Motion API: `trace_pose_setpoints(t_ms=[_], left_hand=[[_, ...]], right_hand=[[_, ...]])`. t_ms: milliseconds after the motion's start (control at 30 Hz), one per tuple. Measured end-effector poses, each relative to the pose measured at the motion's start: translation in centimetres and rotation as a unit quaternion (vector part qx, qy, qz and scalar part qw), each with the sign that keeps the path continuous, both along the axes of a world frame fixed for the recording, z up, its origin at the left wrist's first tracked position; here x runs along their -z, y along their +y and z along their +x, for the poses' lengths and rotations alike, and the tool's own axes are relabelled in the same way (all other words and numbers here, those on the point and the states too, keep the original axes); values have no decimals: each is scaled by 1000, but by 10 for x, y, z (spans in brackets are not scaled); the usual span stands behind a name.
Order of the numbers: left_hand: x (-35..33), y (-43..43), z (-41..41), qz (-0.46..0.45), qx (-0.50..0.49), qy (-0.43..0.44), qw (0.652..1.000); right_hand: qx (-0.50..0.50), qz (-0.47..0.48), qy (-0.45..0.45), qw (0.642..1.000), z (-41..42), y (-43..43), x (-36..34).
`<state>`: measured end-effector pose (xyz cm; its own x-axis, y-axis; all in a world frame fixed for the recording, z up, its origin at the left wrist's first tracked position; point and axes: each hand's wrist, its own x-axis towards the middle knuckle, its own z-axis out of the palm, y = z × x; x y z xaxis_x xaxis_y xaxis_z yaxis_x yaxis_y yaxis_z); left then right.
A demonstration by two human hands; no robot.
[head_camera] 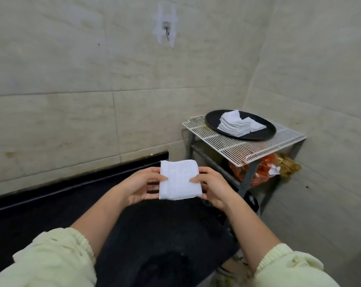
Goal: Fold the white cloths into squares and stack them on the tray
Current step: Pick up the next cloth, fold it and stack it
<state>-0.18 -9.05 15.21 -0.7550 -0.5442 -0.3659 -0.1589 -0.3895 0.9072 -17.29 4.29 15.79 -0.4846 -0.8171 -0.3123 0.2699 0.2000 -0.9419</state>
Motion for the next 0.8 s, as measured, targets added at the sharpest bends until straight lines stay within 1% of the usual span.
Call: trace_pose_setpoints(t_ms=[133,400,633,800], left_hand=[[-19,-22,-66,-16,31,21,999],[-68,-65,-193,-44,40,47,997],[-93,-79,-288,-75,11,11,997],[-104,-80,-363,-74,-9,12,997]], right_hand=[[0,-20,7,1000,-68,-18,-25],[-5,-55,25,998,-196,-56,-71],[12,-67,23,997,-296,-76,-85],[6,-70,25,997,-377,-91,-86]])
